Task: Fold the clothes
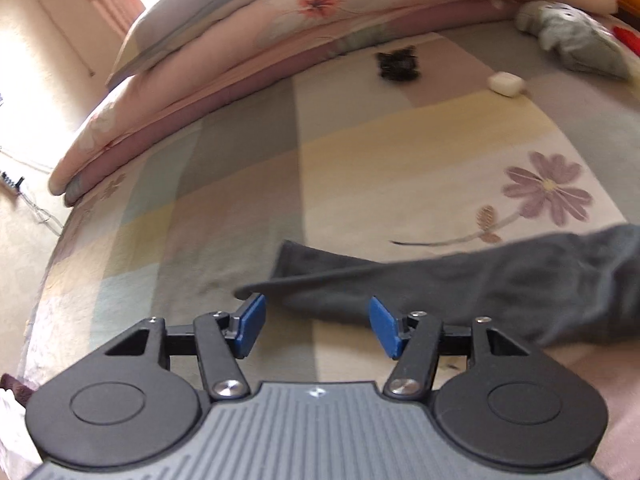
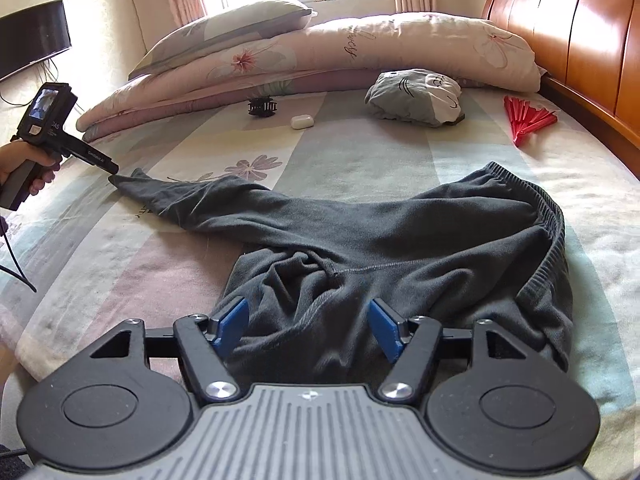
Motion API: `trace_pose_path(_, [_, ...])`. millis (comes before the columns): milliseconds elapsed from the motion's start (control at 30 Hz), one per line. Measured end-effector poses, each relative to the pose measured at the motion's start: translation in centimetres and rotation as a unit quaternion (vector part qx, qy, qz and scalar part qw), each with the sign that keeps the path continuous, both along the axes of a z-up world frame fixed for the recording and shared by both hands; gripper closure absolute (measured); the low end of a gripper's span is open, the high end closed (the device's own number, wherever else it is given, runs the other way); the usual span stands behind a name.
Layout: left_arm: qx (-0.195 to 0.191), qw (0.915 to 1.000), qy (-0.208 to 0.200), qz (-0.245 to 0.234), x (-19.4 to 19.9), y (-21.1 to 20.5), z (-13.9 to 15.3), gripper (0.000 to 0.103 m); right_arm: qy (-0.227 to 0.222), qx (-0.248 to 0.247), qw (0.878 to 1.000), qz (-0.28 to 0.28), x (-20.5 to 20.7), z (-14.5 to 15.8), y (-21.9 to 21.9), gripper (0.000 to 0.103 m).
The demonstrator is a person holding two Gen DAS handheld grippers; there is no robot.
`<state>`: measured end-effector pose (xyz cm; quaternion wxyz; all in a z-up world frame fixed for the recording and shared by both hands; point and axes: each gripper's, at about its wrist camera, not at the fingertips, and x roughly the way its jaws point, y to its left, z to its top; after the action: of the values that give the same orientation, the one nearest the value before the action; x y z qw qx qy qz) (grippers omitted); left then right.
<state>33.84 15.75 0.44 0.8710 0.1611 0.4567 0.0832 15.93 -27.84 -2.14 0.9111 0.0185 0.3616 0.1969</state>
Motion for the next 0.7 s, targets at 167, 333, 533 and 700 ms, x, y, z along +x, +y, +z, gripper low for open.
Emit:
trace_pose_path(167, [-0.055, 0.9907, 0.031, -0.121, -6.3, -8.3, -2.3, 0.039, 0.012, -0.002, 1.0, -0.006, -2.4, -0.8, -0.7, 0.027])
trace_pose_path(333, [-0.093, 0.9582, 0.062, -0.264, -12.8, -17.1, -5.0, 0.034, 0.027, -0.001, 1.0, -0.011, -4.5, -1.8, -1.5, 0.026])
trace_pose_path(533, [-0.121, 0.9115, 0.104, -0.379, -17.5, -25.0, -7.7, 0.034, 0.032, 0.001, 0.999, -0.028, -5.5, -2.6, -2.7, 0.026])
trace_pose_path(700, [-0.189, 0.8907, 0.112, -0.398, -17.3, -28.2, -7.4, 0.034, 0.032, 0.009, 0.998, -0.058, -5.5, -3.0, -4.9, 0.025])
